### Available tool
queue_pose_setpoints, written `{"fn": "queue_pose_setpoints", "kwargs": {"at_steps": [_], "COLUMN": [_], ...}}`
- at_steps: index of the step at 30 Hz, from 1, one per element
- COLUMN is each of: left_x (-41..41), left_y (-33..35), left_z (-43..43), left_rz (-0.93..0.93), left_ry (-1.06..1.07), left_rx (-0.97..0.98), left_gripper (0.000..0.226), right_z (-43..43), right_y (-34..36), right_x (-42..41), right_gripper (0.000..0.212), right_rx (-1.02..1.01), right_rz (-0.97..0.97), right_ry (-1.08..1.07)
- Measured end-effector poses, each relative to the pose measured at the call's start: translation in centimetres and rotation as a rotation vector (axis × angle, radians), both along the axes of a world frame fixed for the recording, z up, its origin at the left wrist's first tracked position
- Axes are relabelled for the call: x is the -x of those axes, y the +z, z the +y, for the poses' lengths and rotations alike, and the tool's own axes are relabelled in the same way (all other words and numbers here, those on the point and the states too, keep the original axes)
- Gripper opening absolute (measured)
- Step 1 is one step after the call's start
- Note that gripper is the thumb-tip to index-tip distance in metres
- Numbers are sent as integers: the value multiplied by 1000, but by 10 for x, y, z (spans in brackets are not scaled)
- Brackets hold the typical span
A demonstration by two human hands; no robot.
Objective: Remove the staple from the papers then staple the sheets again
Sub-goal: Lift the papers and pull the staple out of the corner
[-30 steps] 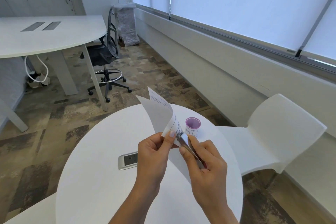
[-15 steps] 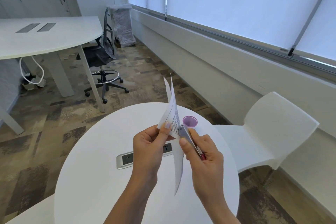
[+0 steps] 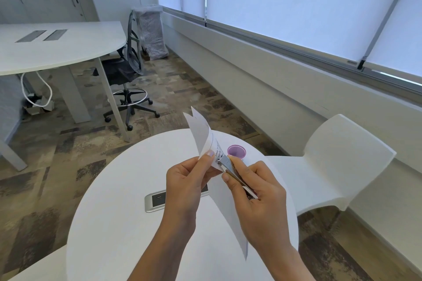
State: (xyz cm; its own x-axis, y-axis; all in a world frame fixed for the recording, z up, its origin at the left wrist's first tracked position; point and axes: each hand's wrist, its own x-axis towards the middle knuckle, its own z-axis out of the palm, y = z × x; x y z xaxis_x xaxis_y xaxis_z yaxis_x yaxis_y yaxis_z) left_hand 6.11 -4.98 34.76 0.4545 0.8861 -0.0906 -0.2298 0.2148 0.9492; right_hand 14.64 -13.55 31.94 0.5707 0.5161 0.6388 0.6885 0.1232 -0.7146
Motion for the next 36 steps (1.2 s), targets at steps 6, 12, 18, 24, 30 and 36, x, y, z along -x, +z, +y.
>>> {"fn": "queue_pose_setpoints", "kwargs": {"at_steps": [6,12,18,24,30,36], "left_x": [0,-1,-3,-5,-5,-6], "left_y": [-1,1,1,-3,5,10], "left_z": [-3,-4,-4,-9,5,7], "left_rz": [31,22,60,70,-81,-88], "left_ry": [-6,42,8,-79,21,18], "left_rx": [-102,-115,-138,-155,-64,-47], "left_gripper": [21,19,21,26,28,30], "right_z": [-1,0,4,9,7,7], "right_y": [1,5,-3,8,5,8], "right_x": [2,2,-4,-2,-3,-2], "right_gripper": [41,44,43,28,37,42], "right_rx": [57,65,59,-80,-101,-86], "right_rz": [-87,-93,-118,180,297,110], "right_ry": [-80,-106,-132,46,117,68]}}
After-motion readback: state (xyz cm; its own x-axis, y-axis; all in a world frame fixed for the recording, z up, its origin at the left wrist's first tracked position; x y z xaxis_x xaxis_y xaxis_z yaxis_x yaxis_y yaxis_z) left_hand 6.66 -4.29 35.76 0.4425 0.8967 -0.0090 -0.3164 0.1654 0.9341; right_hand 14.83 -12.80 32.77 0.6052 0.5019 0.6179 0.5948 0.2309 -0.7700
